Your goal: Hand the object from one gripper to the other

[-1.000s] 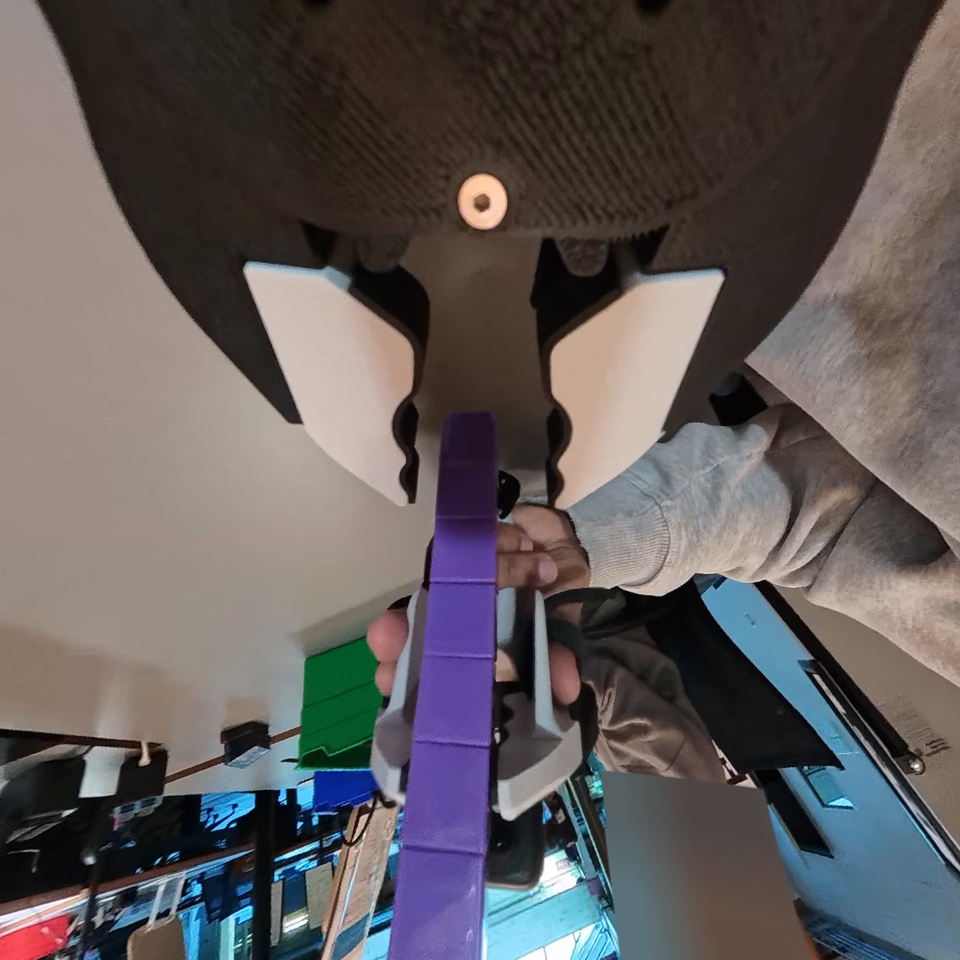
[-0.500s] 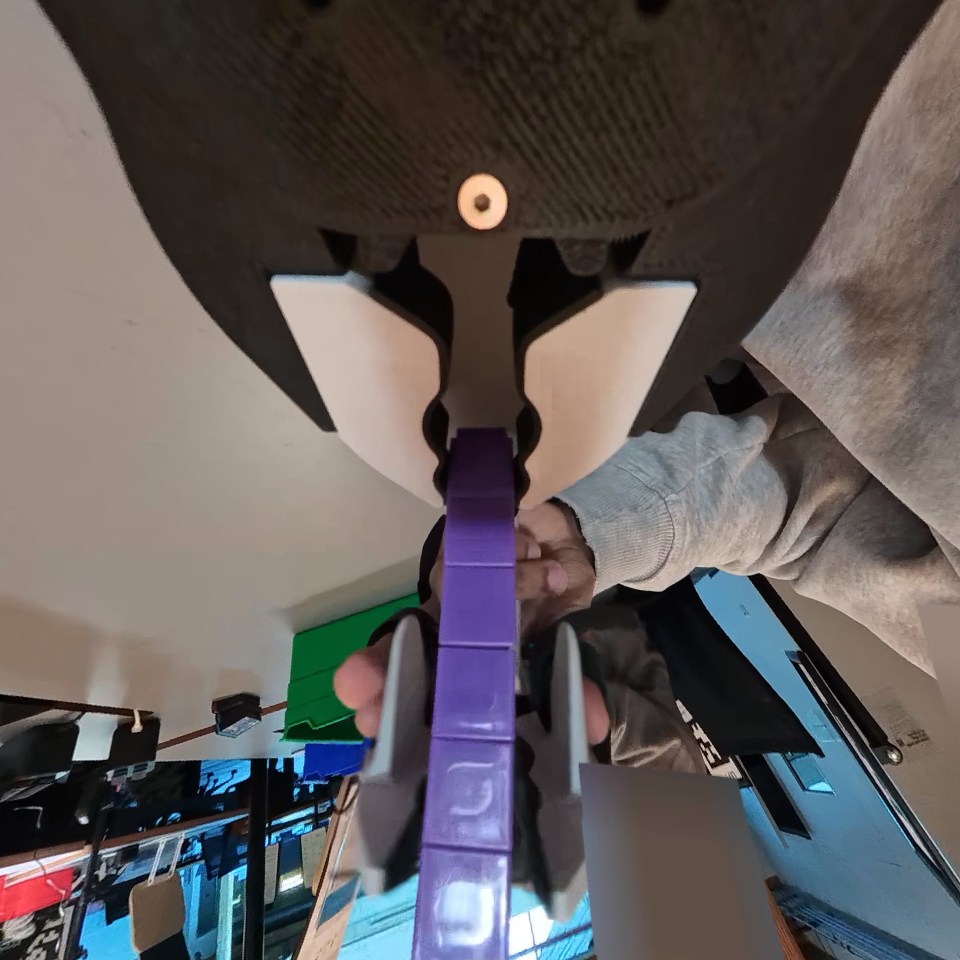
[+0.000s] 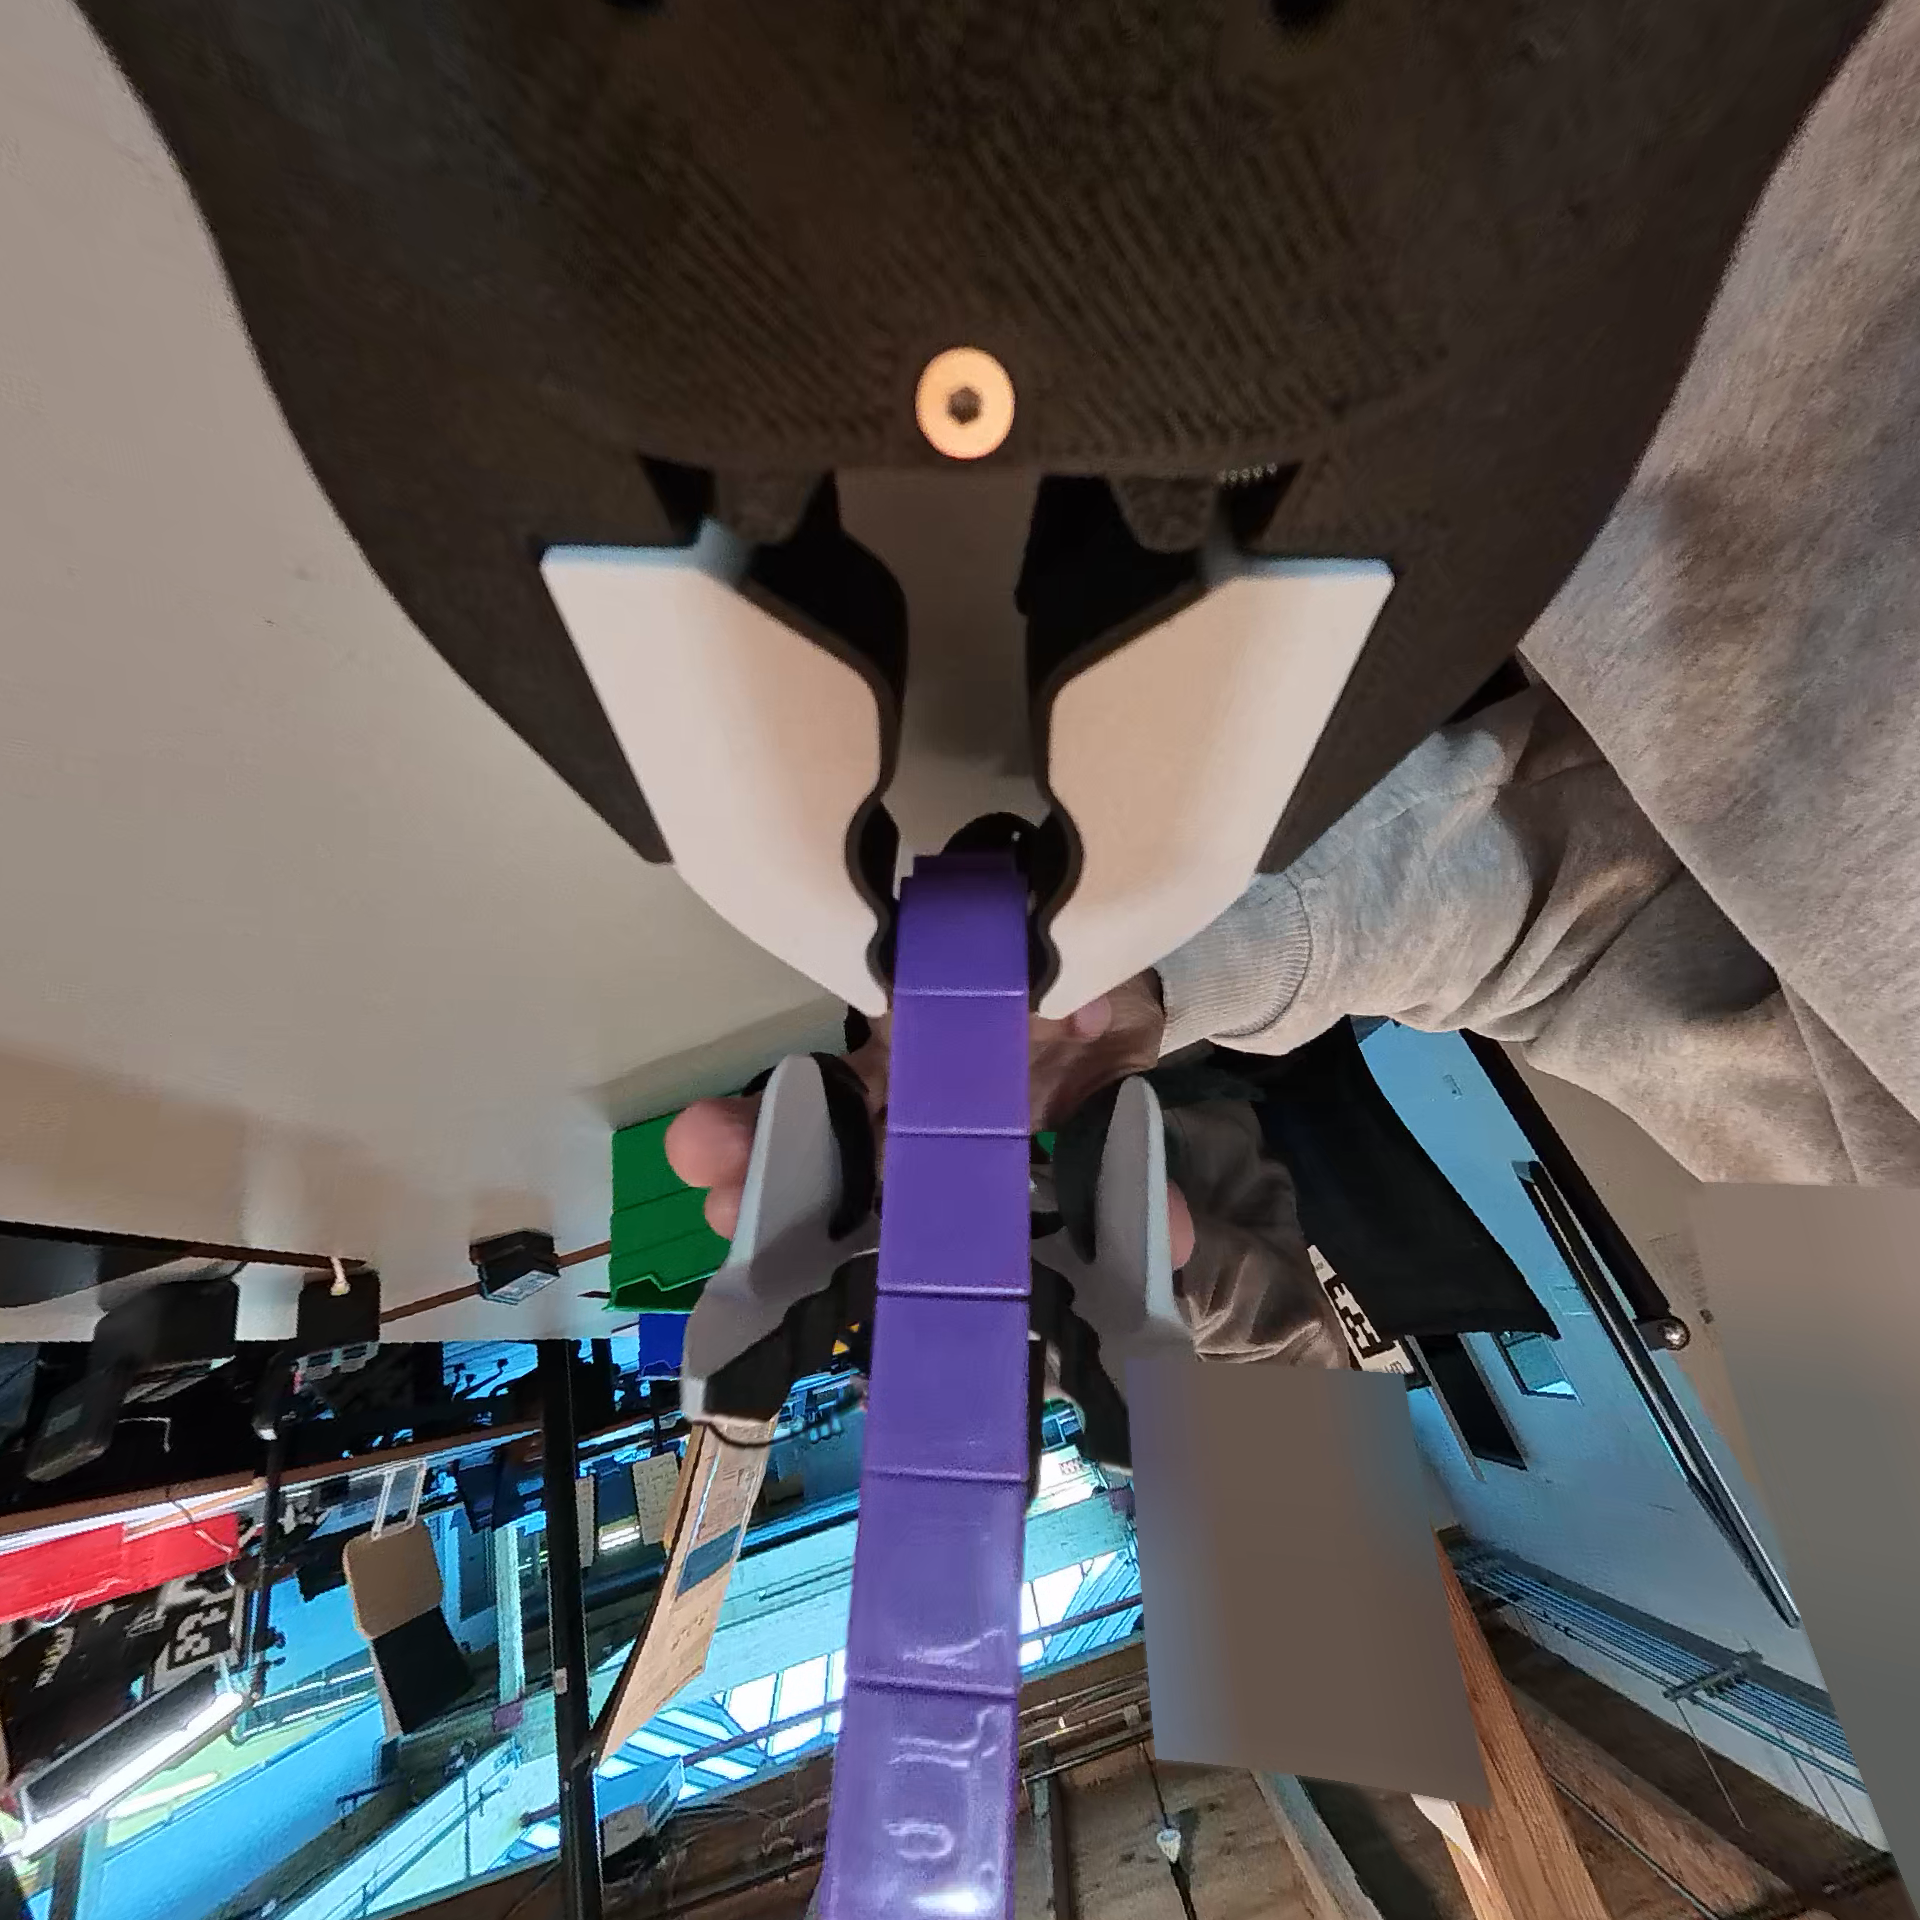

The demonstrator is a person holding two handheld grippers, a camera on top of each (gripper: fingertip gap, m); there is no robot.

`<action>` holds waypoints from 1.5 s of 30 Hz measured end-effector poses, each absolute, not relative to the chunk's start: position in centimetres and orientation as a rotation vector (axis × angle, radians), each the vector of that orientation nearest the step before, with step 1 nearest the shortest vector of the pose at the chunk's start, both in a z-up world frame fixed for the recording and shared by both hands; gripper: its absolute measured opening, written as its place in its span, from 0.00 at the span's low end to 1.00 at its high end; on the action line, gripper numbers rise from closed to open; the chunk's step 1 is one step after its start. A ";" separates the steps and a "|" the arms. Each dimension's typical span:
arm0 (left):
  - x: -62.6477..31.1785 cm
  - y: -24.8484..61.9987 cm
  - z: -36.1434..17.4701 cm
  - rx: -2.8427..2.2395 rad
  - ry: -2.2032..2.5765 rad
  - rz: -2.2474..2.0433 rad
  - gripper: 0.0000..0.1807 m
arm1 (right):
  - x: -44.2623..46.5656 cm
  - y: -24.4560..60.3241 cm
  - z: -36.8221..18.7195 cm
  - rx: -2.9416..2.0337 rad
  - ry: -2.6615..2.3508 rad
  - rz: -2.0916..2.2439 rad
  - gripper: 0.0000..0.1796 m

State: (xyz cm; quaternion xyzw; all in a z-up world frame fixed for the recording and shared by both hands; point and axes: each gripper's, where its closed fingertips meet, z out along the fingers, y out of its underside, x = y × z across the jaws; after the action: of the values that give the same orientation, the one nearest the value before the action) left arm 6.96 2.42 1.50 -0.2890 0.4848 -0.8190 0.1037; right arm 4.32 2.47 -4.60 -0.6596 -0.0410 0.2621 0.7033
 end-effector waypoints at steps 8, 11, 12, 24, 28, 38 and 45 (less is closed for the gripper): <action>6.7 1.3 1.1 -0.831 1.505 -2.418 0.32 | 3.9 2.5 -4.4 -1.458 -0.109 0.577 0.13; 6.6 0.6 0.7 -0.824 1.537 -2.422 0.30 | 4.0 2.5 -4.4 -1.456 -0.109 0.575 0.12; 6.6 0.4 0.5 -0.827 1.549 -2.420 0.29 | 4.0 2.4 -4.4 -1.455 -0.109 0.575 0.12; 6.6 -0.5 -0.9 -0.821 1.640 -2.371 0.16 | 4.1 2.3 -4.2 -1.451 -0.107 0.573 0.13; 6.6 -0.6 -1.0 -0.810 1.654 -2.335 0.13 | 4.1 2.4 -4.3 -1.461 -0.099 0.586 0.13; 7.4 1.0 -1.6 -0.861 1.607 -2.269 0.13 | 7.0 1.9 -5.0 -1.523 -0.034 0.536 0.32; 7.6 0.2 -2.9 -0.868 1.652 -2.279 0.13 | 9.4 0.4 -1.9 -1.419 0.031 0.480 0.29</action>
State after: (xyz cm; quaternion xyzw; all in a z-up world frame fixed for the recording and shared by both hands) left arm 7.56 0.17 -2.90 -0.2933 0.5581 -0.7700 0.0979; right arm 9.41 0.38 -1.92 -0.6451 0.0142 0.2180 0.7322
